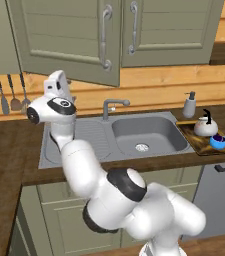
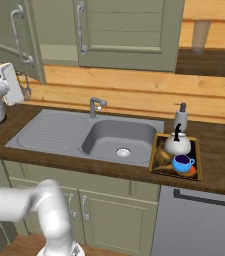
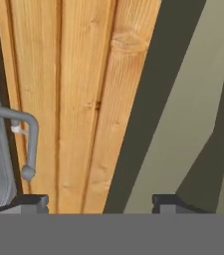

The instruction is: Pick the kettle from the counter and place it on the tray. Then pick the mug from the cabinet and place it on the tray. Then close the cabinet doors.

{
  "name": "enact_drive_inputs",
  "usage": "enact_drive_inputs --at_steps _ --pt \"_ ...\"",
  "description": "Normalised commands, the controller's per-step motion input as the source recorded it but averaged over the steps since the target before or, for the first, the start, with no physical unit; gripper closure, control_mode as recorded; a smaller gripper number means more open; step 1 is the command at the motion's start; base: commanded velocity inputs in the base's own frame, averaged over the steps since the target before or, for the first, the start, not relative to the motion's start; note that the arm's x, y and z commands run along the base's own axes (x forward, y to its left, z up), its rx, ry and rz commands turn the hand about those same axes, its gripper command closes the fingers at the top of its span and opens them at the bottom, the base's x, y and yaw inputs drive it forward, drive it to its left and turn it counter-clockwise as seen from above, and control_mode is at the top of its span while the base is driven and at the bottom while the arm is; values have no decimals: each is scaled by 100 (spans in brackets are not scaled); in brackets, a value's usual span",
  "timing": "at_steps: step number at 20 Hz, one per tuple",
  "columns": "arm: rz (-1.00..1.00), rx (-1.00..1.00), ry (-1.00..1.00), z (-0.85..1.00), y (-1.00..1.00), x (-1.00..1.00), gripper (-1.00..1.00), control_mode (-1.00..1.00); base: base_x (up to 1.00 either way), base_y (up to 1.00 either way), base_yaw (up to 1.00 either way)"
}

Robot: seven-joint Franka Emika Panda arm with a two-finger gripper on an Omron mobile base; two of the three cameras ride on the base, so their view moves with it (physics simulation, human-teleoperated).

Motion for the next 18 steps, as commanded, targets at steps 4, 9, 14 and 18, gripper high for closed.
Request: enact_drive_inputs --at_steps 4,9,14,18 --pt "0 0 18 55 -41 67 -100 -100 0 0 0" --pt "0 0 21 44 -37 76 -100 -100 0 0 0" --pt "0 0 23 37 -31 88 -100 -100 0 0 0" --pt "0 0 22 24 -29 83 -100 -100 0 0 0"
